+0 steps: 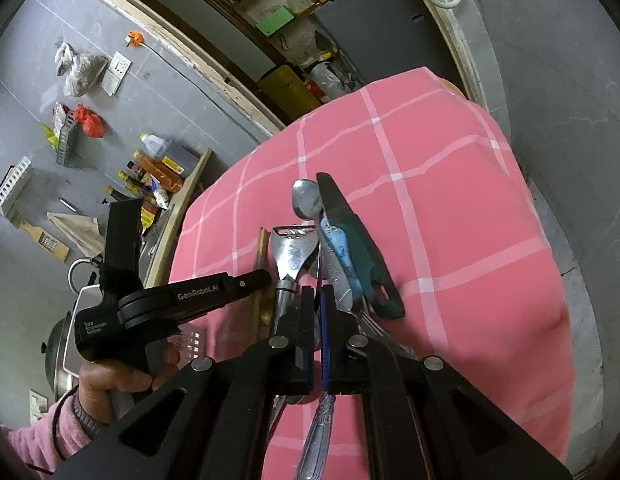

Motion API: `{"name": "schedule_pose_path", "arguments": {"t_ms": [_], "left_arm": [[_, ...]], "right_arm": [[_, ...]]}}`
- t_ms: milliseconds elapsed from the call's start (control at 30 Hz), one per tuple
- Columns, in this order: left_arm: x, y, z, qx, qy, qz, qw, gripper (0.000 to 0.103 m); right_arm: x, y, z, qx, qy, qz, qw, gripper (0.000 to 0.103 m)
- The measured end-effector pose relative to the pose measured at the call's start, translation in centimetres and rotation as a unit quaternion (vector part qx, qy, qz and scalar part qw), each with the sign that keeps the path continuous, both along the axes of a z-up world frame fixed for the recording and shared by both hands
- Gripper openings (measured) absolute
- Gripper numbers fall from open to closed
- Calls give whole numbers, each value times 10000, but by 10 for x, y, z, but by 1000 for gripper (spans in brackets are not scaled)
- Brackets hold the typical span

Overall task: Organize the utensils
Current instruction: 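Lower the left tool onto the wooden chopsticks and close on them, then carry the chopsticks with the left tool and drop them into the white caddy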

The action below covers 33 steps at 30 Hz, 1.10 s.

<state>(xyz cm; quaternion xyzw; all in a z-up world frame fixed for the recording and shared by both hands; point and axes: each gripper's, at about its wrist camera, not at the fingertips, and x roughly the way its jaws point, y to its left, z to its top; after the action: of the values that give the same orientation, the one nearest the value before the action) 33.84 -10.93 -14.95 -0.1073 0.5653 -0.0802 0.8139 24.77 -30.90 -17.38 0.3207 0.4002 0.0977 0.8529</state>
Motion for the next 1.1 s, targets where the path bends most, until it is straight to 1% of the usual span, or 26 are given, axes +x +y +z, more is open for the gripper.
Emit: {"name": "schedule_pose_path", "arguments": {"t_ms": [167, 400, 500, 633, 733, 833, 867, 933, 967, 1033, 1100], "left_arm": [[-20, 2, 18, -59, -274, -8, 9996, 12], [-45, 4, 60, -193, -845, -32, 9962, 12], [-50, 6, 80, -300, -1100, -15, 9935, 12], [-64, 18, 117, -447, -1594, 87, 9862, 12], [-73, 40, 155, -579, -2160, 324, 9741, 12], [-80, 68, 187, -592, -2665, 626, 9600, 12], [-84, 82, 199, -553, -2930, 789, 9512, 12], [-88, 100, 213, -467, -3243, 992, 9396, 12], [-92, 114, 220, -409, -3473, 1153, 9297, 12], [-99, 134, 226, -350, -3816, 1358, 9136, 12], [-104, 149, 224, -306, -4002, 1526, 9031, 12]], "right_arm": [[-9, 6, 13, -75, -165, 42, 9998, 1], [-32, 8, 44, -360, -561, 5, 9978, 1], [-42, 10, 62, -522, -762, -5, 9957, 1], [-53, 14, 93, -761, -1152, 18, 9904, 1], [-55, 23, 126, -926, -1584, 125, 9829, 1], [-53, 38, 155, -1016, -1989, 299, 9743, 1], [-53, 43, 162, -1015, -2079, 342, 9723, 1], [-49, 58, 178, -1018, -2329, 520, 9658, 1], [-47, 65, 182, -1024, -2392, 582, 9638, 1], [-42, 84, 194, -1057, -2581, 786, 9571, 1], [-38, 101, 200, -1112, -2686, 971, 9519, 1]]}}
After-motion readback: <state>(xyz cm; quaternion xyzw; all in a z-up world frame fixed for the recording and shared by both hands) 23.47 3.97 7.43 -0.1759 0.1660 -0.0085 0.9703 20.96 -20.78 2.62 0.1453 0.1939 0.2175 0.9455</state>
